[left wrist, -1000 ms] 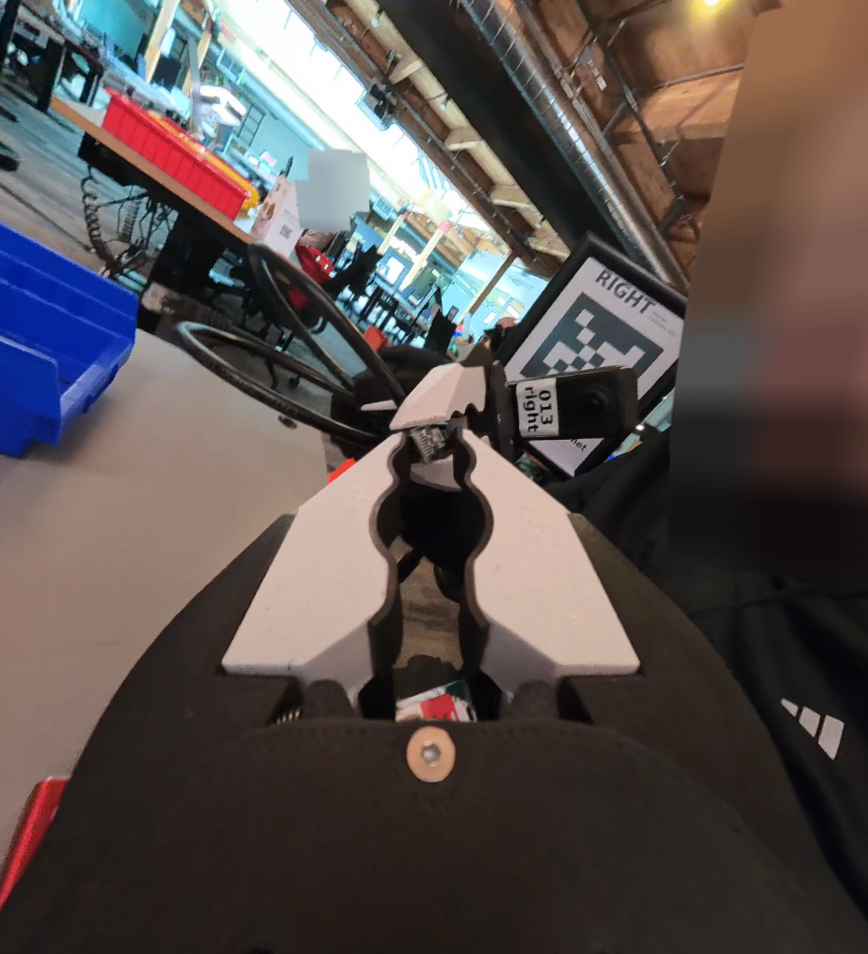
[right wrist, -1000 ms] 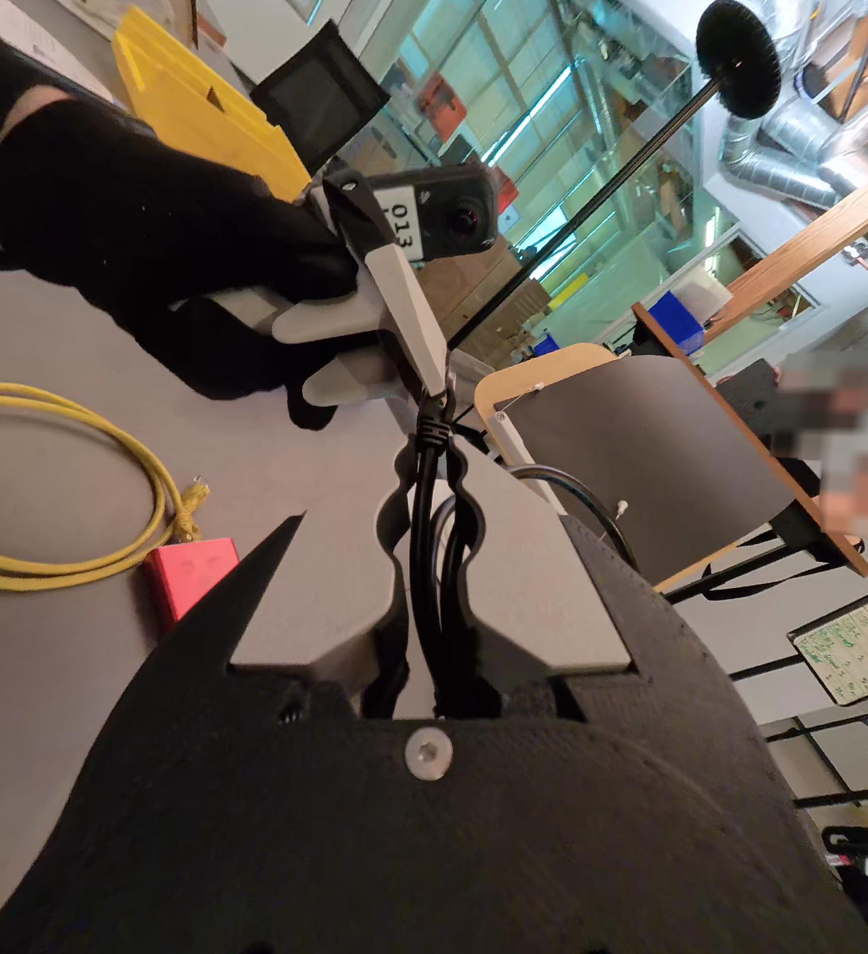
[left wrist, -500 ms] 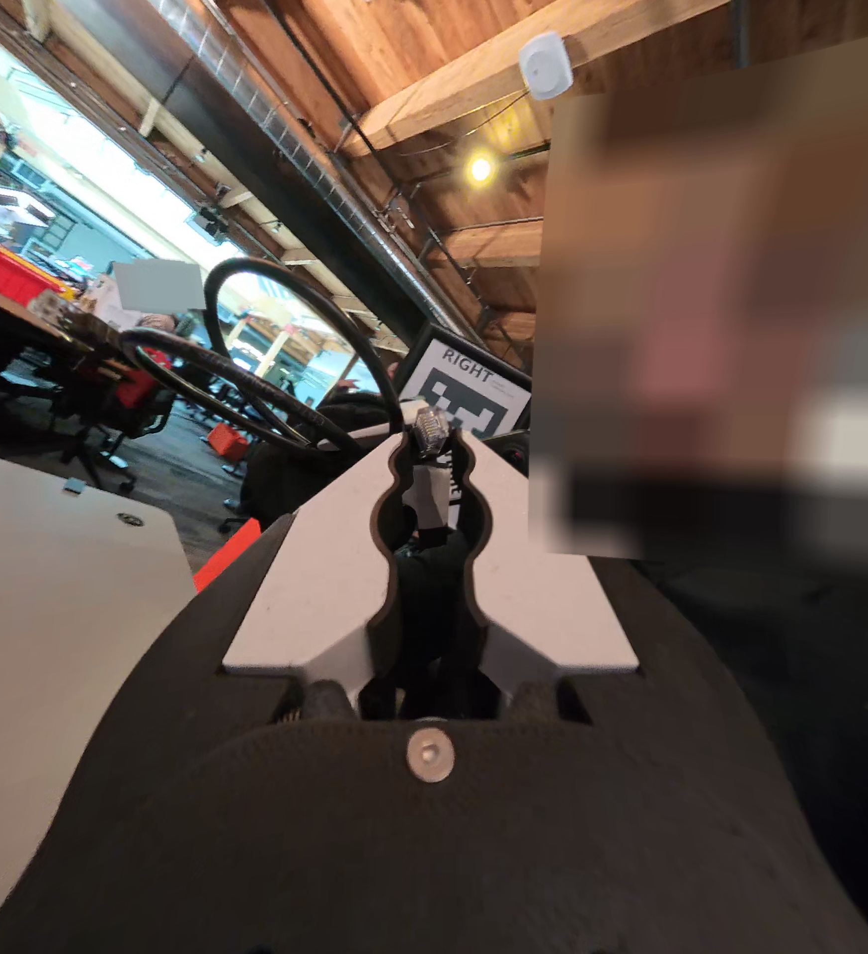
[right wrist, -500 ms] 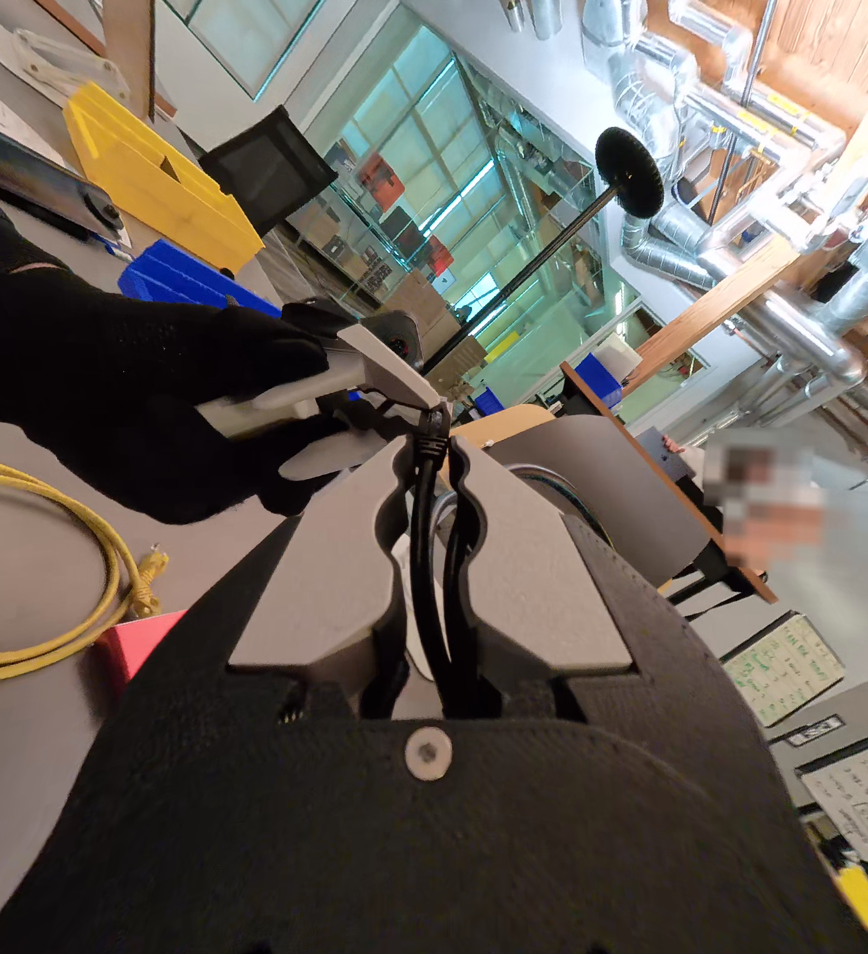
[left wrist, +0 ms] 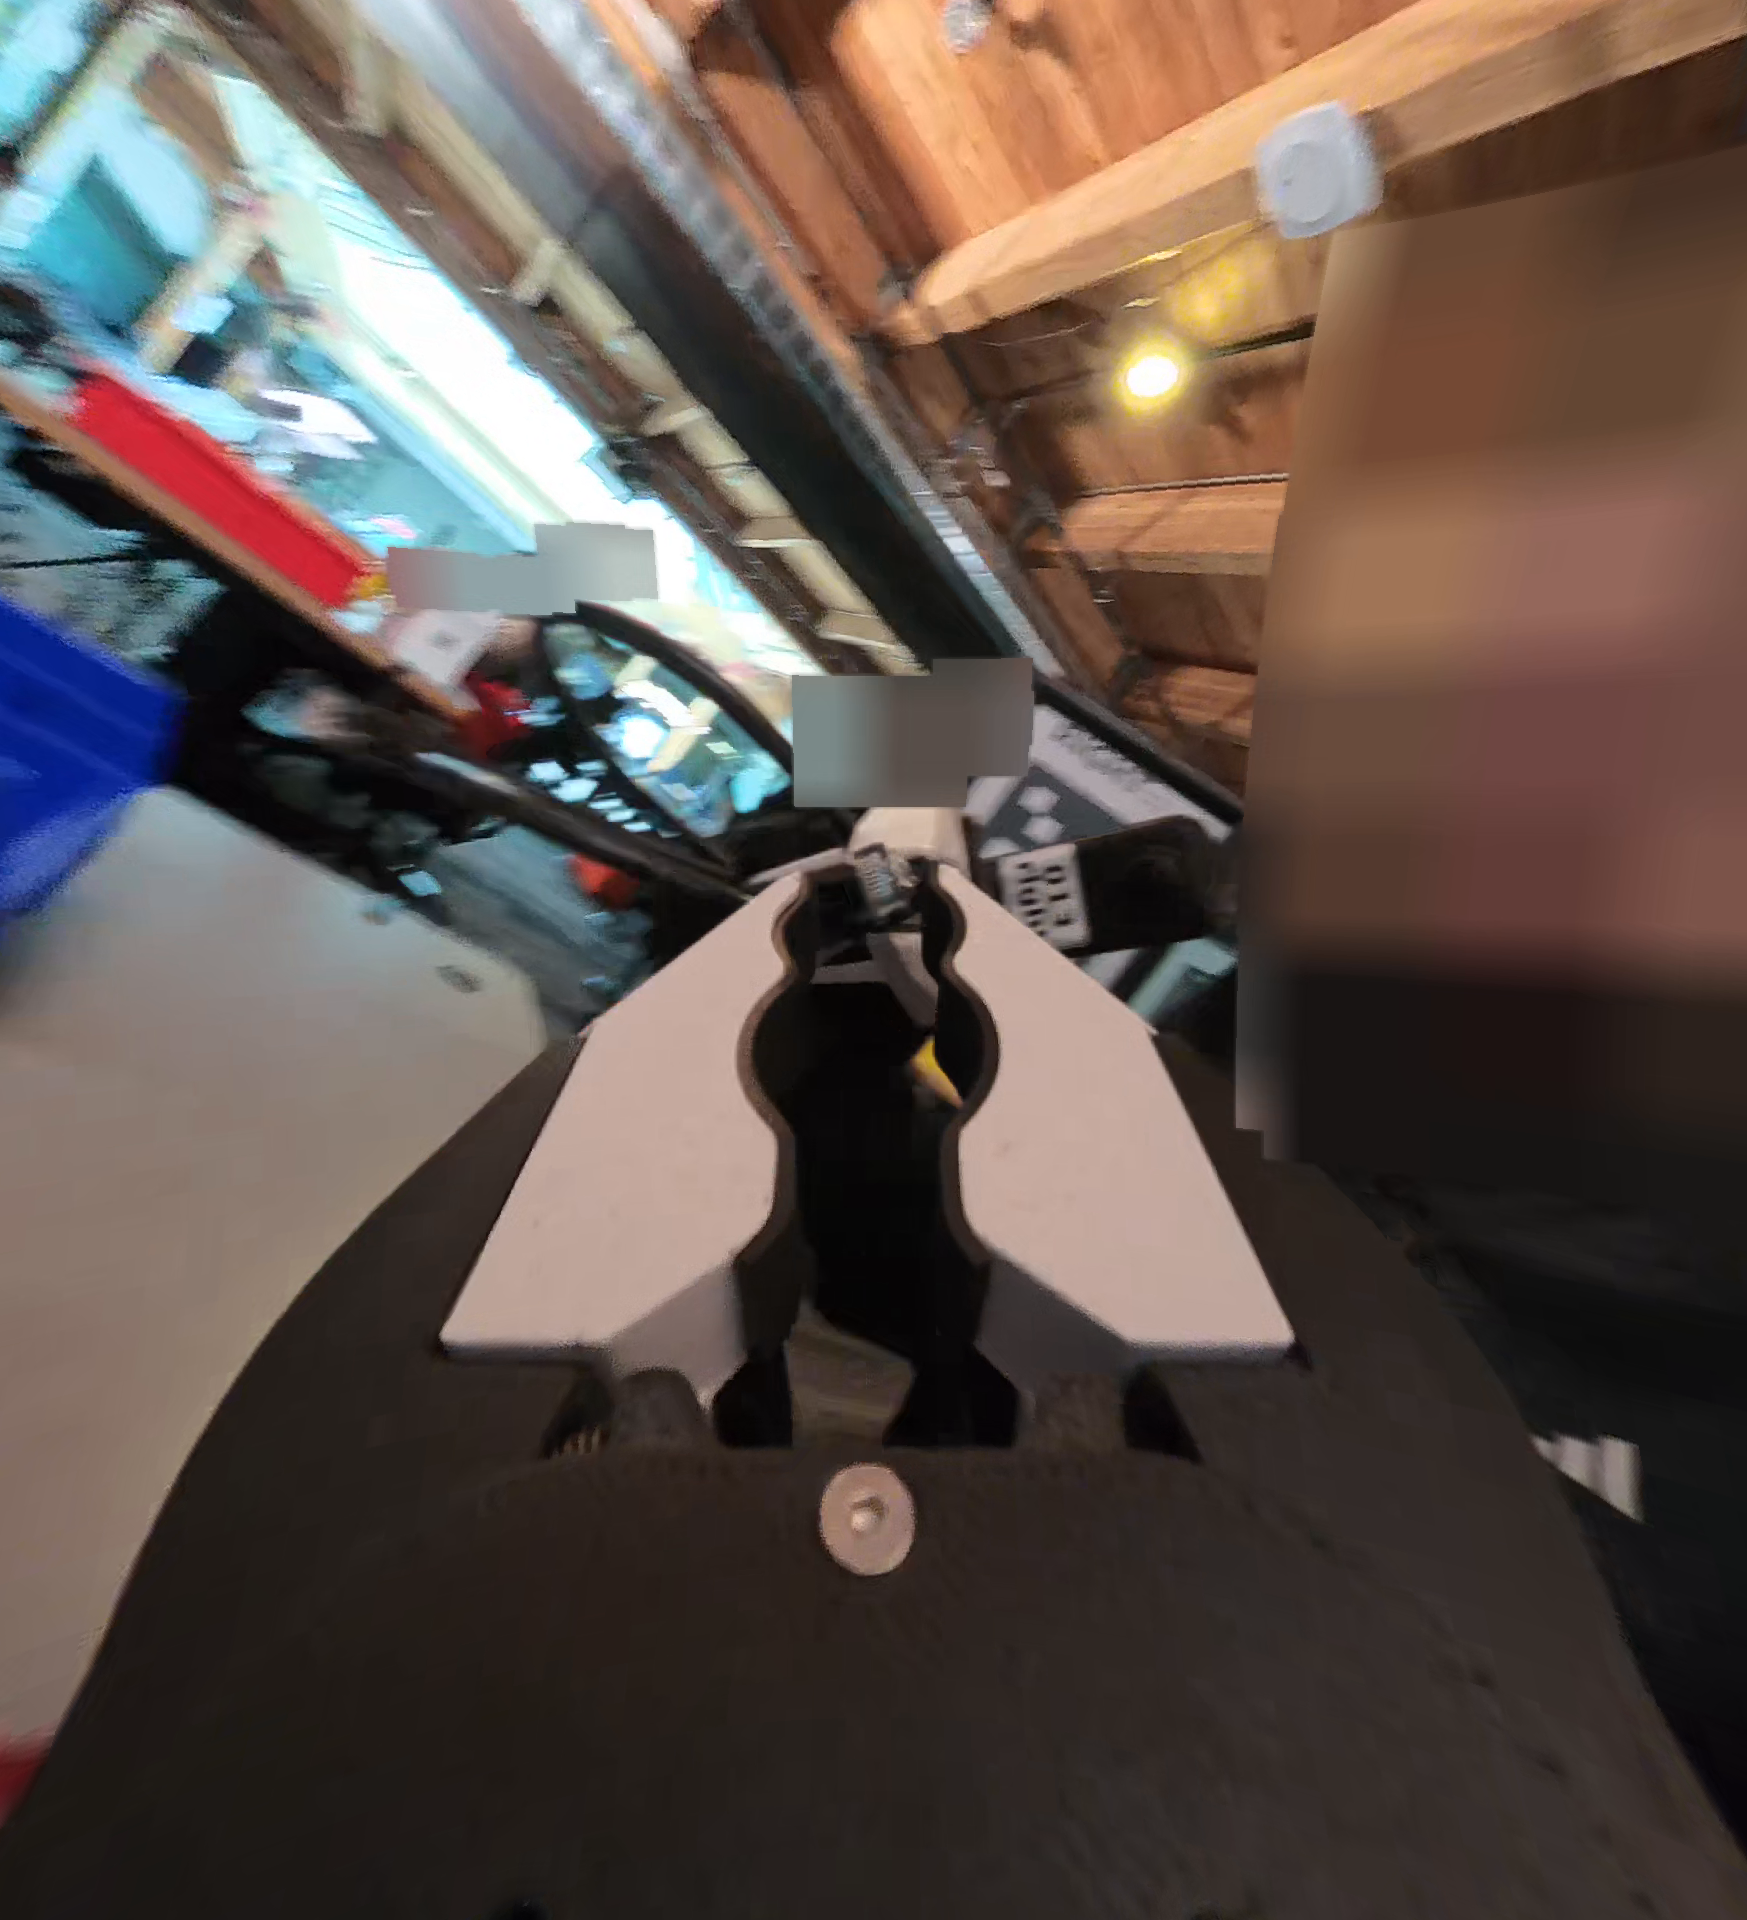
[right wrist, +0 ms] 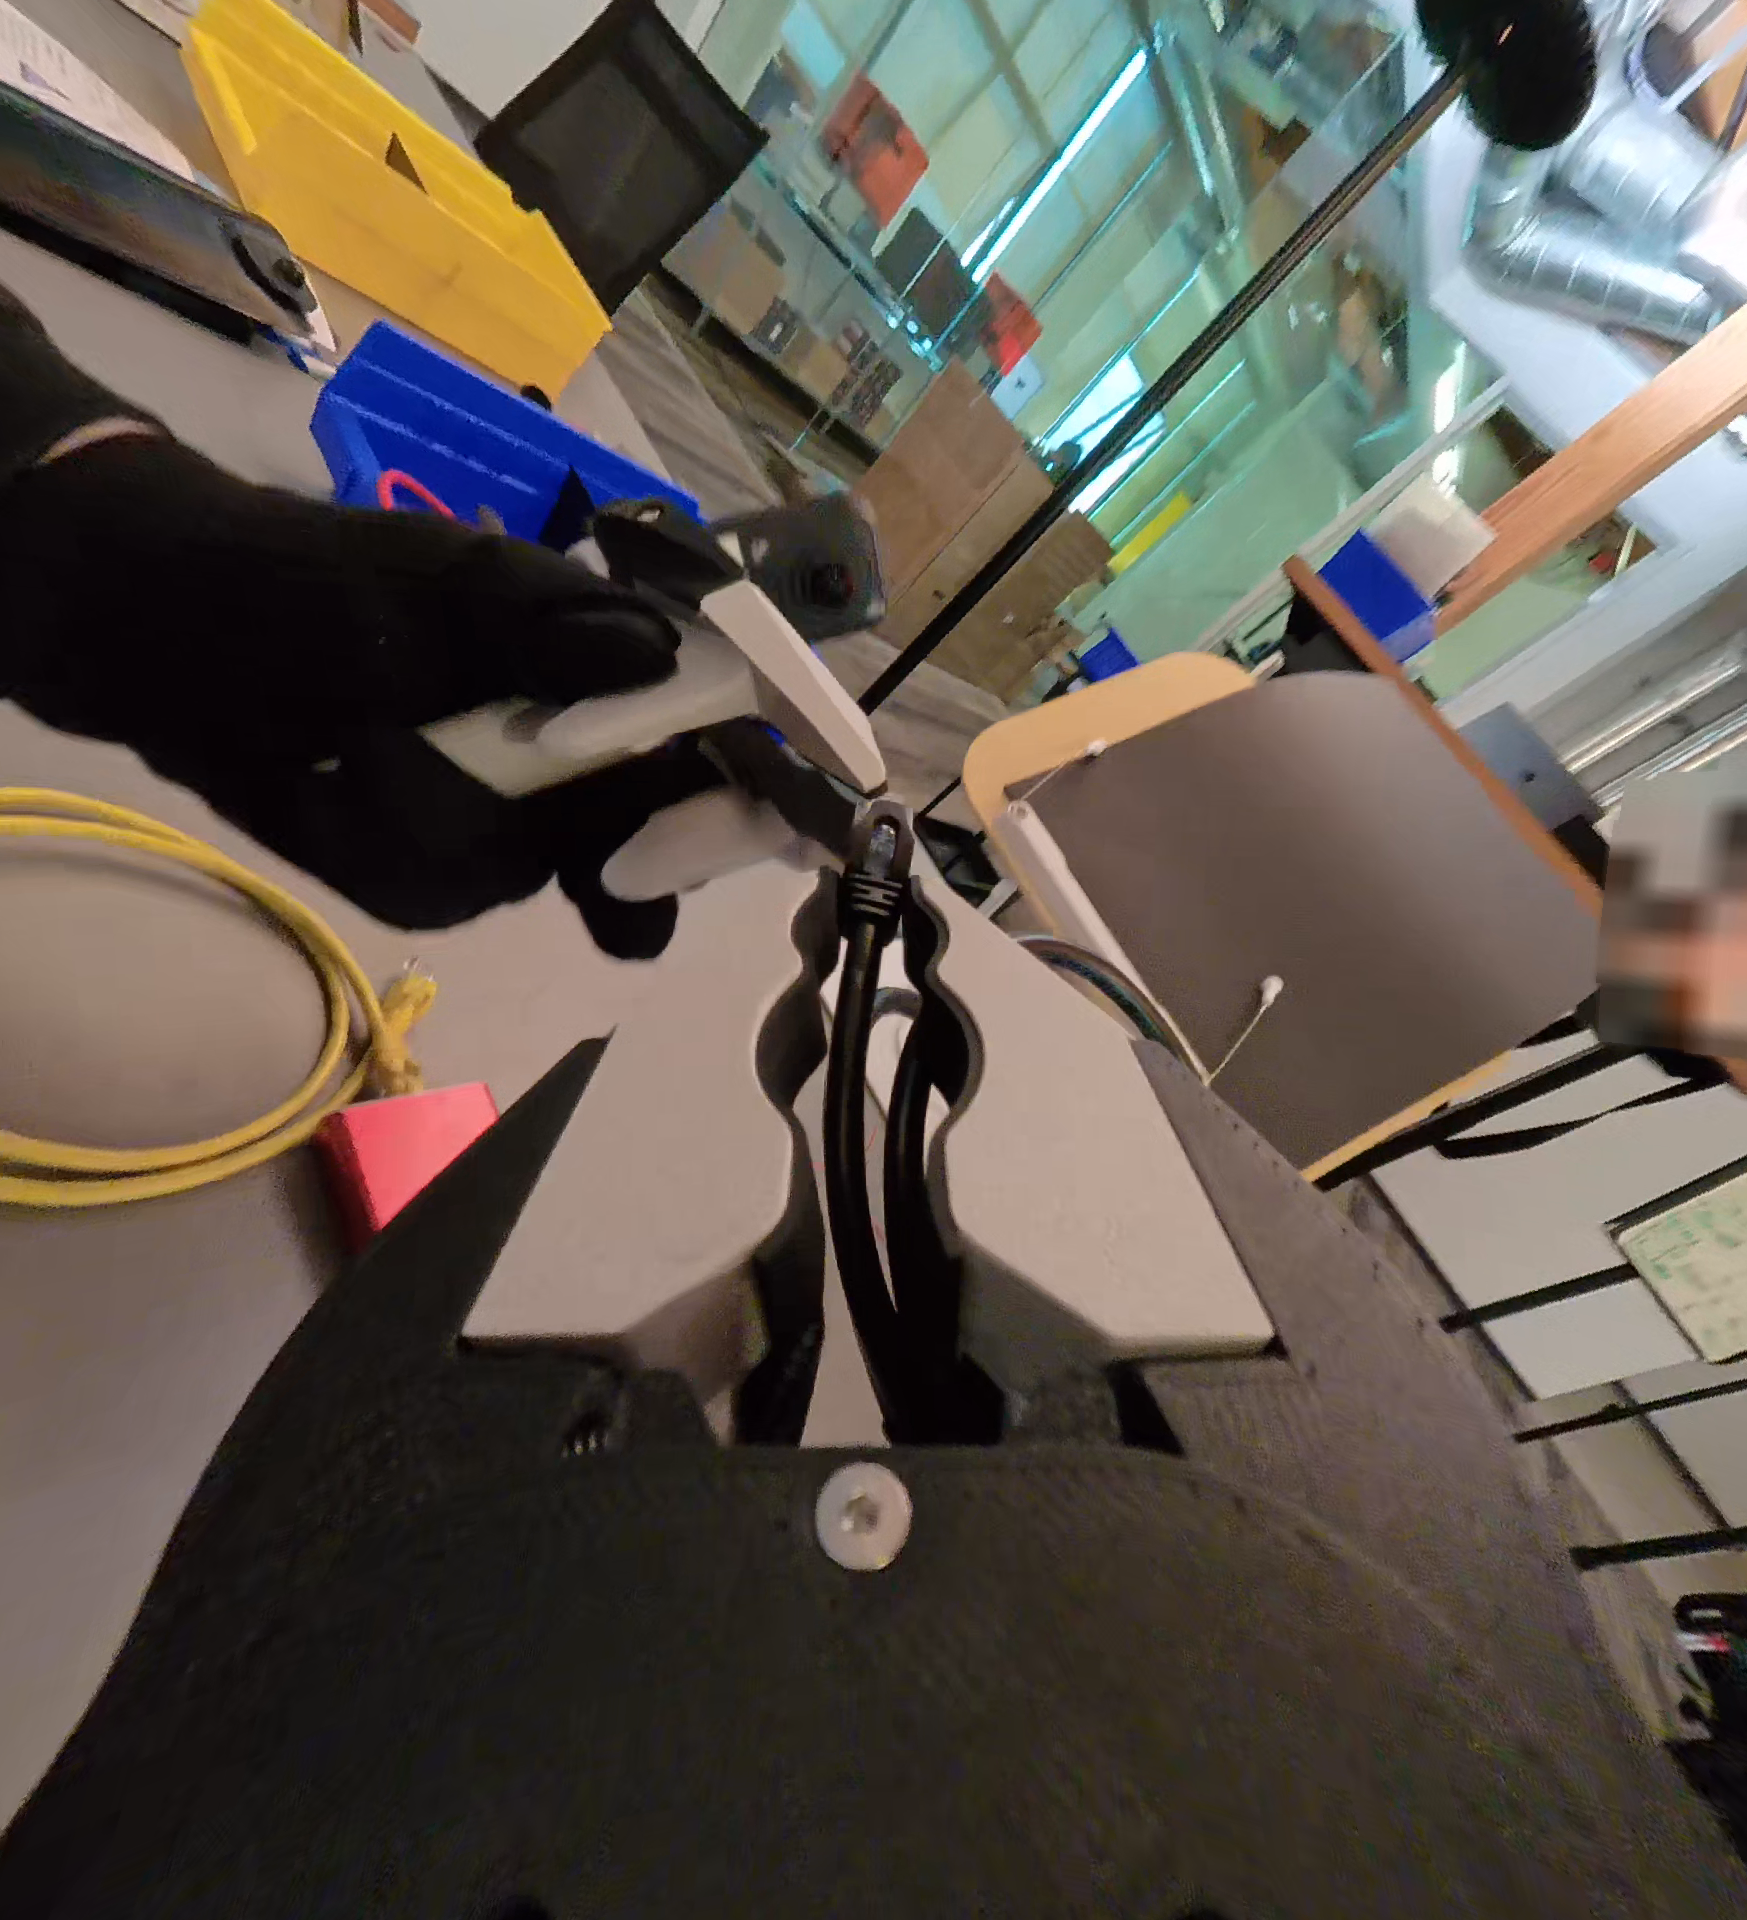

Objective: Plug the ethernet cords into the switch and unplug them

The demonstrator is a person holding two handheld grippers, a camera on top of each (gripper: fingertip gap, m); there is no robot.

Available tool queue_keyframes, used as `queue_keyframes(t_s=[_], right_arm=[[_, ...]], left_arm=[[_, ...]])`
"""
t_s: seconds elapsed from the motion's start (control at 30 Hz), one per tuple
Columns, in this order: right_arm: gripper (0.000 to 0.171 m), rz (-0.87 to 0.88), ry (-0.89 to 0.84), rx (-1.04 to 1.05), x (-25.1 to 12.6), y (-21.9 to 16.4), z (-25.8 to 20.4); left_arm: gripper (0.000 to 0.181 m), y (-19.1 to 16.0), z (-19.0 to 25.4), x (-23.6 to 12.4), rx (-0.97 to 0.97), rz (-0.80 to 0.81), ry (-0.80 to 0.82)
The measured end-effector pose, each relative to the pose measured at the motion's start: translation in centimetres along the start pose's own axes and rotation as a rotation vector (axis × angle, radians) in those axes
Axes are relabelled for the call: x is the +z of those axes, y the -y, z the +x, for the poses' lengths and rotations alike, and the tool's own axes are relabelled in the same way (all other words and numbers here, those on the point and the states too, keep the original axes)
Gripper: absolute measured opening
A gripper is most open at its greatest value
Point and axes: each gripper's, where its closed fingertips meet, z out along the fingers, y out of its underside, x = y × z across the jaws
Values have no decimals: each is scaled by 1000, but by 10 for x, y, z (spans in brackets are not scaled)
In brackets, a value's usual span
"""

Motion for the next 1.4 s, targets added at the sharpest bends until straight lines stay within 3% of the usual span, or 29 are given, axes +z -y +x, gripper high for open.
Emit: queue_keyframes(t_s=[0.03, 0.13, 0.27, 0.33, 0.63, 0.73, 1.0, 1.27, 1.4], right_arm=[[9, -18, 6, 11, 0, -7, 2], [8, -63, 36, 87, -1, -30, 9], [9, -144, 35, 133, -2, -67, 17], [9, -158, 43, 162, -3, -78, 18], [9, -169, 97, 199, 3, -90, 5], [9, -156, 130, 224, 5, -90, 0], [9, -121, 202, 296, 3, -89, -6], [10, -62, 341, 355, -4, -76, -19], [9, -47, 429, 346, -5, -64, -35]], left_arm=[[19, 1, -11, -8, 25, -22, 73], [26, -1, -36, -32, 141, -150, 282], [44, -38, -72, -69, 380, -548, 580], [62, -65, -89, -86, 443, -754, 681], [72, -150, -148, -106, 557, -1213, 843], [69, -162, -157, -114, 545, -1269, 871], [64, -156, -155, -113, 520, -1236, 851], [64, -95, -99, -84, 498, -965, 670], [64, -78, -77, -77, 526, -929, 621]])
